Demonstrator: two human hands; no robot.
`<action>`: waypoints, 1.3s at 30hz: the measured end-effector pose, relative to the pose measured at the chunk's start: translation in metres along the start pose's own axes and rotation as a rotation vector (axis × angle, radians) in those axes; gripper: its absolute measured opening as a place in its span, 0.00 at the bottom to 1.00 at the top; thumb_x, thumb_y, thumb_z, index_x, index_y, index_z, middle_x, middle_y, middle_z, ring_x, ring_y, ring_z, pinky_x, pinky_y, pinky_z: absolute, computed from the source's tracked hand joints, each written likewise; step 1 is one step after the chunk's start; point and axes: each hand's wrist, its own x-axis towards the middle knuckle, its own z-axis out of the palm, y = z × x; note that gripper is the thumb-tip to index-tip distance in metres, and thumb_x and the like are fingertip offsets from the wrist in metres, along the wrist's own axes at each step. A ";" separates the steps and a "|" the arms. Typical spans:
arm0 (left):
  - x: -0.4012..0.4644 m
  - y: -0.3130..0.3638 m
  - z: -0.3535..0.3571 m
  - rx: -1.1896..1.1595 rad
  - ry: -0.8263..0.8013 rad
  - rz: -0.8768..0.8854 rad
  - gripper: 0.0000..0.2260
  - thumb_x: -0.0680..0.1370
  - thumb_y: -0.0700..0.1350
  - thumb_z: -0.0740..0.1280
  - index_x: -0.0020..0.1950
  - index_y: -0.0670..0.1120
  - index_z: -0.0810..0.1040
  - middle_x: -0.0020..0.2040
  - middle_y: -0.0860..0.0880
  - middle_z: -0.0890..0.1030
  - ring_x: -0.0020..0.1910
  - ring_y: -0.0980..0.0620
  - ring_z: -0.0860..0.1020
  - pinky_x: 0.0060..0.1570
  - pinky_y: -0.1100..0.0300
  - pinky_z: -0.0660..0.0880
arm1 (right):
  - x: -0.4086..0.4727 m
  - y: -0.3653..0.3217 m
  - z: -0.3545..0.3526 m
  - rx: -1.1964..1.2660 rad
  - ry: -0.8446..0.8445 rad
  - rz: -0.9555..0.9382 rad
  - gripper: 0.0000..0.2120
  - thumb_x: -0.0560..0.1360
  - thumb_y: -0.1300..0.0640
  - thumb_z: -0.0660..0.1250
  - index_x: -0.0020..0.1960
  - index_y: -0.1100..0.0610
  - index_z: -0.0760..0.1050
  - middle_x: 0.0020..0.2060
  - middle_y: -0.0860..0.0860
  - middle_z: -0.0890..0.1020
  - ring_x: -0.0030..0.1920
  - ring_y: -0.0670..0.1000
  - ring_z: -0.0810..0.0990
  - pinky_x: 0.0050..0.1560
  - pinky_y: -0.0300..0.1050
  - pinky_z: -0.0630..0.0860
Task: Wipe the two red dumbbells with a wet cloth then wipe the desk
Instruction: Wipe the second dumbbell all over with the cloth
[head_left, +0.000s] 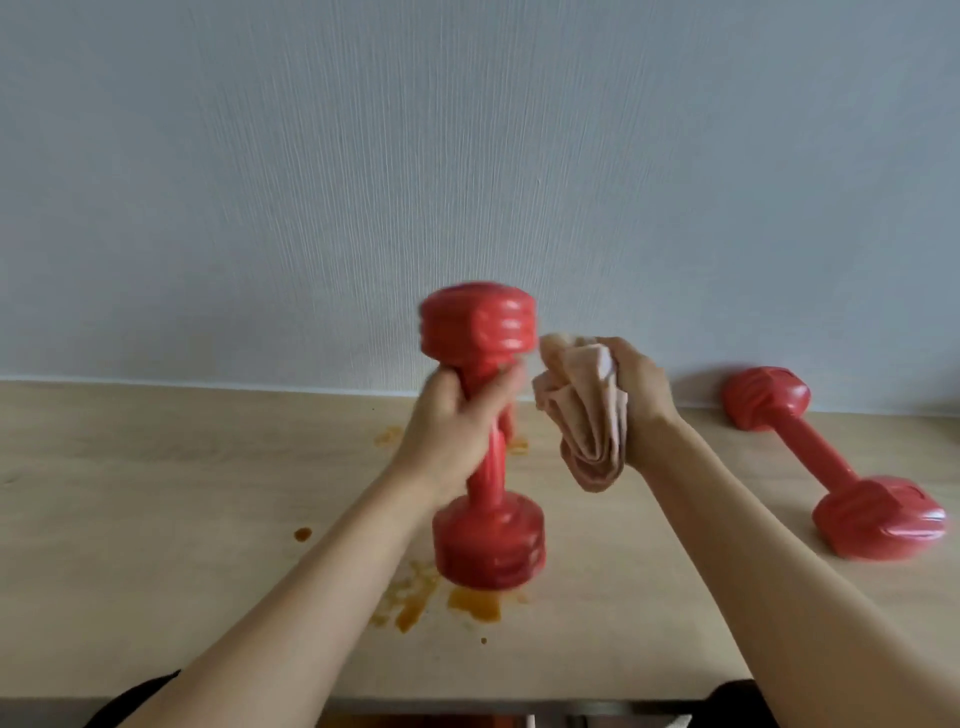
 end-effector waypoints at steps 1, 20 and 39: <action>0.007 0.003 -0.004 -0.127 0.104 -0.055 0.14 0.77 0.44 0.67 0.32 0.43 0.71 0.22 0.50 0.72 0.22 0.54 0.71 0.28 0.61 0.70 | -0.001 0.005 -0.007 0.060 -0.026 0.044 0.10 0.75 0.55 0.55 0.38 0.58 0.69 0.32 0.56 0.72 0.30 0.52 0.73 0.29 0.38 0.71; 0.018 0.018 -0.038 -1.060 0.485 -0.281 0.15 0.77 0.42 0.64 0.31 0.47 0.66 0.22 0.55 0.68 0.19 0.61 0.66 0.21 0.69 0.66 | -0.047 0.075 0.048 0.393 -0.292 0.262 0.11 0.71 0.53 0.66 0.48 0.60 0.80 0.42 0.55 0.80 0.45 0.49 0.80 0.59 0.42 0.73; 0.024 -0.001 -0.046 -0.813 0.887 -0.175 0.13 0.77 0.39 0.65 0.34 0.44 0.67 0.25 0.51 0.68 0.21 0.56 0.68 0.26 0.63 0.70 | -0.055 0.068 0.021 -0.120 -0.080 0.167 0.14 0.79 0.52 0.58 0.44 0.60 0.74 0.34 0.55 0.81 0.31 0.49 0.80 0.30 0.40 0.76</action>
